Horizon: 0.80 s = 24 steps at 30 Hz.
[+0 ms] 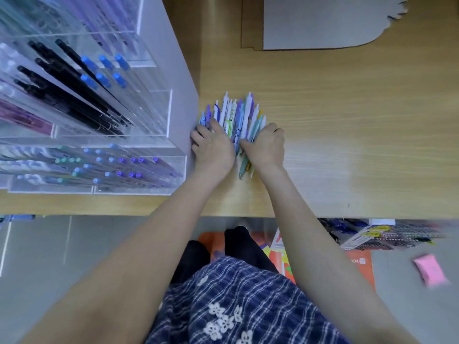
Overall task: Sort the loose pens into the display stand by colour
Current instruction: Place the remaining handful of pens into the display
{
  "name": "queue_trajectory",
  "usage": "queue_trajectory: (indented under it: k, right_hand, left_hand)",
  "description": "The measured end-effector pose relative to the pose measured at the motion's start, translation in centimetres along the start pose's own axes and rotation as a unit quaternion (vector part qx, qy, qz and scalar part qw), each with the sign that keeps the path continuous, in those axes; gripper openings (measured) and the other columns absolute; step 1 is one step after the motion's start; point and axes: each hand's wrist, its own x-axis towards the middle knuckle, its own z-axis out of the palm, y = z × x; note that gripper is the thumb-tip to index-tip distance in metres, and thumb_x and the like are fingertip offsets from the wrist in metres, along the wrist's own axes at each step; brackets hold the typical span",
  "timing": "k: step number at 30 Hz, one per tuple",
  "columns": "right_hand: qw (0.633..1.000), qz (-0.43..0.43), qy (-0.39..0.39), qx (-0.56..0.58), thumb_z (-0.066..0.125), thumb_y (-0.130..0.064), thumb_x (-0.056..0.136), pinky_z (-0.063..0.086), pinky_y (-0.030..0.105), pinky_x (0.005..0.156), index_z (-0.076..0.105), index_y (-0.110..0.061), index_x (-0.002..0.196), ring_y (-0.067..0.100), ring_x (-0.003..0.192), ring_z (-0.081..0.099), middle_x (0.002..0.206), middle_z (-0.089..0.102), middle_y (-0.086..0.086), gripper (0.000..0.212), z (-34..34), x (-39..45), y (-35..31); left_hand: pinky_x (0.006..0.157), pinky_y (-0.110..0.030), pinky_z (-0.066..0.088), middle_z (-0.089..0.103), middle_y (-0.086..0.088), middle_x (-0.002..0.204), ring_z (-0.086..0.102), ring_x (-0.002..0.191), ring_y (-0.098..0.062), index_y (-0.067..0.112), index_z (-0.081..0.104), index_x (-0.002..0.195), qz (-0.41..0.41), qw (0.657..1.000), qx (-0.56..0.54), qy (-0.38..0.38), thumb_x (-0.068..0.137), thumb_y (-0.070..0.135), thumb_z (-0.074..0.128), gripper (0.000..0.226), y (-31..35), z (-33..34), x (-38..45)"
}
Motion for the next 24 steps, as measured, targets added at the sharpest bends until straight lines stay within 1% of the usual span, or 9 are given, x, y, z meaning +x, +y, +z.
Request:
queue_trajectory:
  k: [3, 6, 9, 11, 13, 17, 19, 21, 24]
  right_hand:
    - [0.999, -0.005, -0.021, -0.036, 0.07, -0.029, 0.077, 0.041, 0.037, 0.089, 0.04, 0.002, 0.119, 0.033, 0.117, 0.046, 0.124, 0.046, 0.018, 0.061, -1.1, 0.5, 0.9]
    - [0.991, -0.017, -0.029, -0.126, 0.067, -0.034, 0.081, 0.04, 0.039, 0.092, 0.038, 0.001, 0.124, 0.033, 0.121, 0.041, 0.128, 0.043, 0.017, 0.063, -1.4, 0.6, 1.3]
    - [0.988, -0.026, -0.032, -0.151, 0.059, -0.036, 0.087, 0.041, 0.037, 0.092, 0.039, 0.002, 0.124, 0.032, 0.12, 0.045, 0.128, 0.046, 0.018, 0.057, -1.9, 1.1, 1.1]
    - [0.983, -0.032, -0.038, -0.176, 0.058, -0.036, 0.088, 0.042, 0.034, 0.088, 0.043, 0.001, 0.123, 0.03, 0.117, 0.05, 0.125, 0.052, 0.015, 0.053, -2.7, 1.2, 1.4]
    - [0.979, -0.042, -0.03, -0.199, 0.058, -0.026, 0.088, 0.043, 0.032, 0.085, 0.045, -0.002, 0.12, 0.03, 0.114, 0.053, 0.122, 0.055, 0.014, 0.042, -3.2, 0.9, 2.1]
    - [0.979, -0.058, 0.021, -0.193, 0.053, -0.009, 0.086, 0.037, 0.034, 0.068, 0.039, -0.003, 0.118, 0.034, 0.101, 0.058, 0.117, 0.052, 0.015, 0.035, -2.7, -0.5, 4.4]
    - [0.979, -0.057, 0.044, -0.191, 0.049, -0.007, 0.087, 0.033, 0.034, 0.062, 0.038, -0.002, 0.118, 0.033, 0.095, 0.059, 0.116, 0.048, 0.015, 0.034, -2.5, -1.0, 5.0]
    - [0.979, -0.045, 0.054, -0.194, 0.046, -0.01, 0.089, 0.034, 0.035, 0.062, 0.039, -0.002, 0.117, 0.034, 0.095, 0.06, 0.117, 0.047, 0.014, 0.03, -2.8, -1.1, 5.4]
    - [0.976, -0.038, 0.024, -0.211, 0.048, -0.018, 0.091, 0.041, 0.038, 0.074, 0.043, -0.001, 0.116, 0.035, 0.102, 0.058, 0.117, 0.053, 0.016, 0.03, -3.4, -0.7, 5.7]
  left_hand:
    - [0.088, -0.04, 0.041, 0.033, -0.023, 0.13, 0.035, 0.117, -0.037, -0.001, 0.03, 0.129, 0.031, 0.997, 0.072, 0.009, 0.093, 0.016, 0.052, 0.045, -0.5, 0.0, 0.3]
    - [0.091, -0.04, 0.037, 0.036, -0.023, 0.128, 0.037, 0.116, -0.037, -0.003, 0.037, 0.123, 0.049, 0.992, 0.118, 0.022, 0.094, 0.013, 0.045, 0.034, -0.8, -0.1, 0.2]
    - [0.094, -0.039, 0.036, 0.037, -0.026, 0.13, 0.04, 0.117, -0.039, -0.008, 0.036, 0.124, 0.074, 0.988, 0.134, 0.002, 0.092, 0.002, 0.038, 0.033, -0.4, -0.3, 0.6]
    - [0.095, -0.037, 0.037, 0.037, -0.027, 0.132, 0.041, 0.119, -0.038, -0.01, 0.033, 0.126, 0.088, 0.988, 0.124, -0.009, 0.092, 0.001, 0.038, 0.036, -0.3, -0.4, 1.2]
    - [0.094, -0.037, 0.039, 0.038, -0.024, 0.133, 0.043, 0.12, -0.036, -0.008, 0.032, 0.129, 0.077, 0.993, 0.089, -0.008, 0.094, 0.004, 0.04, 0.038, -0.2, -0.8, 1.4]
    - [0.095, -0.033, 0.037, 0.038, -0.022, 0.134, 0.043, 0.123, -0.033, -0.007, 0.03, 0.129, 0.089, 0.995, 0.02, 0.028, 0.095, 0.007, 0.037, 0.038, 1.3, -0.6, 1.2]
    - [0.092, -0.035, 0.038, 0.04, -0.021, 0.131, 0.046, 0.118, -0.033, -0.006, 0.03, 0.129, 0.093, 0.996, -0.016, 0.011, 0.098, 0.018, 0.038, 0.04, 2.6, -0.4, 0.8]
    - [0.094, -0.034, 0.036, 0.037, -0.021, 0.134, 0.045, 0.119, -0.032, -0.005, 0.029, 0.131, 0.093, 0.996, -0.004, 0.003, 0.097, 0.031, 0.043, 0.052, 3.7, 0.2, 0.5]
    - [0.094, -0.034, 0.038, 0.039, -0.021, 0.132, 0.046, 0.12, -0.033, -0.005, 0.032, 0.128, 0.094, 0.995, 0.027, -0.006, 0.097, 0.021, 0.045, 0.043, 4.3, 0.4, 0.7]
